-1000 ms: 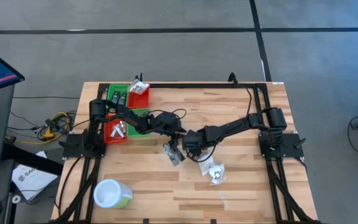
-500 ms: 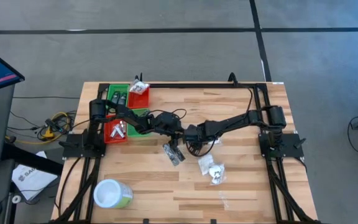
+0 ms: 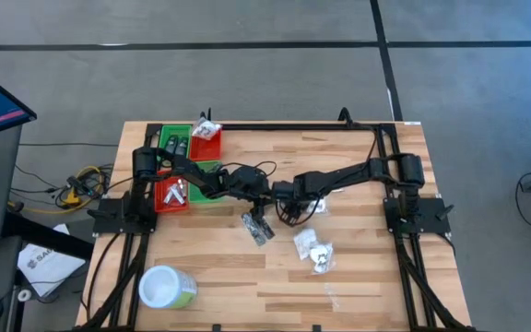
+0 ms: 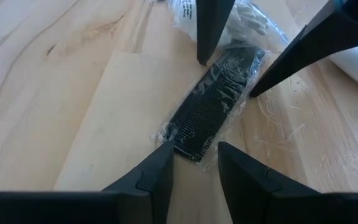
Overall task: Pick & Place Travel size toiletries
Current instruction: Put the black comb into the bottom green bin
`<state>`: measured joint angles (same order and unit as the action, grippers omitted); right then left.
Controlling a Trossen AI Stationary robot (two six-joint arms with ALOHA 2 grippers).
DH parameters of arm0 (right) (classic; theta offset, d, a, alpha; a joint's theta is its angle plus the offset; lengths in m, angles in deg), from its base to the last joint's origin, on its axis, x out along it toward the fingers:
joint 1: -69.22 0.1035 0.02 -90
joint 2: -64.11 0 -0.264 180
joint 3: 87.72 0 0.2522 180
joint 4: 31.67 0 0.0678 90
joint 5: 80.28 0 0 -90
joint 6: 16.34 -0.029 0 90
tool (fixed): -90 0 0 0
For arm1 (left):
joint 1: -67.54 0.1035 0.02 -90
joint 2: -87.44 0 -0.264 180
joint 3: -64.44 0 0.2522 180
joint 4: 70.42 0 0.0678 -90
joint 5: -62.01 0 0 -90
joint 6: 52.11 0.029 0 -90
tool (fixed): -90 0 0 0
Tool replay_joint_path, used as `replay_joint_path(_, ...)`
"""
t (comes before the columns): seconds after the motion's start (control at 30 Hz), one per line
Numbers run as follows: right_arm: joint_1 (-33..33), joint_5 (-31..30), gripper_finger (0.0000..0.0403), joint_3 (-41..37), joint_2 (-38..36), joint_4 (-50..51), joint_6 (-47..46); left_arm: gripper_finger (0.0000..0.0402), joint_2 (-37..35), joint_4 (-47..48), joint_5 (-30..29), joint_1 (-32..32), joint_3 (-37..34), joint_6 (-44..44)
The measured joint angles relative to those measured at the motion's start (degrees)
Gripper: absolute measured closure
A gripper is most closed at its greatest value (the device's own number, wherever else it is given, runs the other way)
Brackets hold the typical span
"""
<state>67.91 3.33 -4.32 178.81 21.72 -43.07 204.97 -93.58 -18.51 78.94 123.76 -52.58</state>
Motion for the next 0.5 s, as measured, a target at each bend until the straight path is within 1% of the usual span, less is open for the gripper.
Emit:
replay_joint_path(0.13,-0.9,2.9,0.0208,-0.1,0.0,-1.1,1.5,0.0280,0.0,-0.1,0.0,0.0,0.0,0.0)
replay_joint_path(0.37,-0.8,3.3,0.0243,-0.2,0.0,-1.5,2.6,0.0280,0.0,-0.1,0.0,0.0,0.0,0.0)
replay_joint_path(0.5,-0.8,3.4,0.0276,-0.2,0.0,-1.5,3.0,0.0280,0.0,-0.1,0.0,0.0,0.0,0.0)
